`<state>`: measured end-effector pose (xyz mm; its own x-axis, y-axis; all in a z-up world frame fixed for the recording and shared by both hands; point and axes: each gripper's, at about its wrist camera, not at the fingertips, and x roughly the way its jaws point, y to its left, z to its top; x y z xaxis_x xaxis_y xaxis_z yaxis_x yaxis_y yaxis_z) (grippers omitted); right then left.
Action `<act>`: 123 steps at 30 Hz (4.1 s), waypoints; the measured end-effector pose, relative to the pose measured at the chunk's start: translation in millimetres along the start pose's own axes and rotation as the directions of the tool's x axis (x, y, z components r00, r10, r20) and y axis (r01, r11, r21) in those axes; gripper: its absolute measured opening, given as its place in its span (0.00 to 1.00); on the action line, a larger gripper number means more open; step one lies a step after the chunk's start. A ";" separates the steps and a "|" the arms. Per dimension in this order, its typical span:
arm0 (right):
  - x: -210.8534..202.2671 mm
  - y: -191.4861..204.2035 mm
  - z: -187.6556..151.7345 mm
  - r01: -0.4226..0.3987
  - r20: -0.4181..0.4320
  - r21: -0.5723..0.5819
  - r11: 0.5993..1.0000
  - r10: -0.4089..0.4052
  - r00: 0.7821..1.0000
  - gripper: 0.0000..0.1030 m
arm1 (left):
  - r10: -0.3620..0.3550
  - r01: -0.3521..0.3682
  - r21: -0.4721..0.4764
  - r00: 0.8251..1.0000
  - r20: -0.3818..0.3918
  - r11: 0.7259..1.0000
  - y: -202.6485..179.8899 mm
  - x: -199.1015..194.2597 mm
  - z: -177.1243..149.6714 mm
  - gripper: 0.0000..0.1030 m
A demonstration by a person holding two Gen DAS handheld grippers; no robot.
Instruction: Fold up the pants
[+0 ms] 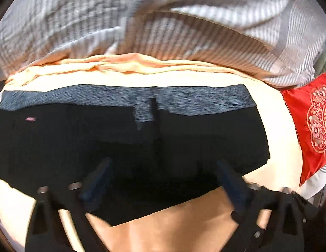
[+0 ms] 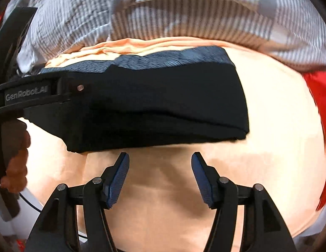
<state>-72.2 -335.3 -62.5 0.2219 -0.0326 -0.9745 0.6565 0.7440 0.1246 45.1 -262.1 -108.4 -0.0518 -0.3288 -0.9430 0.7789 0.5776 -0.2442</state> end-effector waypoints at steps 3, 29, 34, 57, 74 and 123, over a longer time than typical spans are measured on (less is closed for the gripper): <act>0.8 -8.1 -3.5 -0.026 -0.015 0.027 0.999 0.026 1.000 0.64 | -0.028 0.026 -0.018 0.997 -0.076 0.999 -5.7 20.4 4.2 0.28; -10.8 -78.7 32.6 -0.047 0.059 0.229 0.972 0.034 0.998 0.57 | 0.122 -0.122 0.010 0.992 0.002 0.992 -14.6 3.9 9.5 0.15; -1.7 -87.6 51.9 -0.062 0.063 0.254 0.965 0.048 0.997 0.57 | 0.164 -0.162 0.030 0.984 -0.071 0.986 -28.2 44.4 15.5 0.15; 17.0 -74.5 44.1 -0.011 -0.065 0.133 0.991 0.020 0.998 0.68 | 0.295 -0.302 -0.091 0.952 -0.082 0.949 -10.3 10.1 -15.1 0.72; 4.6 -6.6 13.0 -0.063 -0.176 -0.024 0.998 0.058 0.983 0.73 | 0.267 -0.298 -0.291 0.953 -0.143 0.909 62.1 -25.9 -78.9 0.72; 78.9 193.4 42.8 -0.145 -0.290 -0.177 0.974 0.089 0.953 0.74 | -0.203 0.402 -0.712 0.914 0.352 0.575 330.0 -31.0 -93.1 0.72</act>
<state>103.1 -222.6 -107.4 0.0611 0.2283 -0.9717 0.4794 0.8471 0.2292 245.5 8.2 -180.8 0.0144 -0.6808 -0.7323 -0.0182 0.7321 -0.6809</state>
